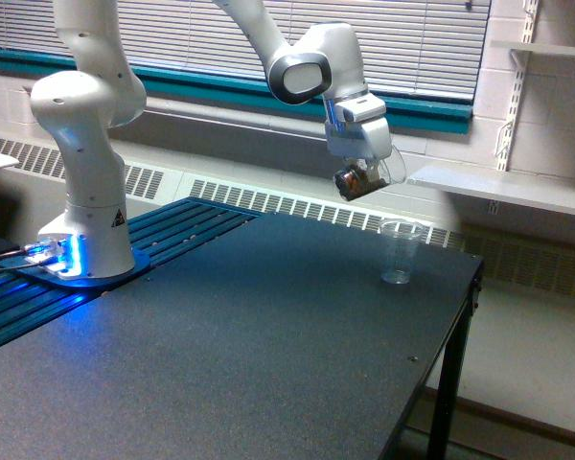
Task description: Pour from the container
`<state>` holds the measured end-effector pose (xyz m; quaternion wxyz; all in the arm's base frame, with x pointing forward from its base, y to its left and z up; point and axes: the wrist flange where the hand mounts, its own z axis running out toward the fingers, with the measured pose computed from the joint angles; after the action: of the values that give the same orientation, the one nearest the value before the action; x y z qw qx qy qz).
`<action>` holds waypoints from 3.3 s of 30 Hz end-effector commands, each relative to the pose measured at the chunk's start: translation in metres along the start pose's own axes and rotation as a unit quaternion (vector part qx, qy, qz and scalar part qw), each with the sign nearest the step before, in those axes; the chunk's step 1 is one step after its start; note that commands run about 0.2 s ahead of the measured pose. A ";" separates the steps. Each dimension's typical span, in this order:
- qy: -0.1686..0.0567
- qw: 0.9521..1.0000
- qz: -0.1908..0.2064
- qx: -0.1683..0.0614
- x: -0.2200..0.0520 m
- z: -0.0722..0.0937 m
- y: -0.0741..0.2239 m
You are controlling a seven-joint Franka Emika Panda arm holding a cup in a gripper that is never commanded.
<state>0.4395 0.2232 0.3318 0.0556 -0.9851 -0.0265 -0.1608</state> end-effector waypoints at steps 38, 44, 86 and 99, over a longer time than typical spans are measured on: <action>-0.001 1.000 0.019 0.016 -0.003 -0.001 -0.001; -0.012 1.000 0.019 0.019 -0.006 -0.001 -0.002; -0.072 0.995 0.043 0.056 -0.019 0.008 -0.023; -0.089 0.993 0.050 0.059 -0.021 0.009 -0.024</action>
<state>0.4206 0.2424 0.3161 0.1154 -0.9908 0.0182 -0.0686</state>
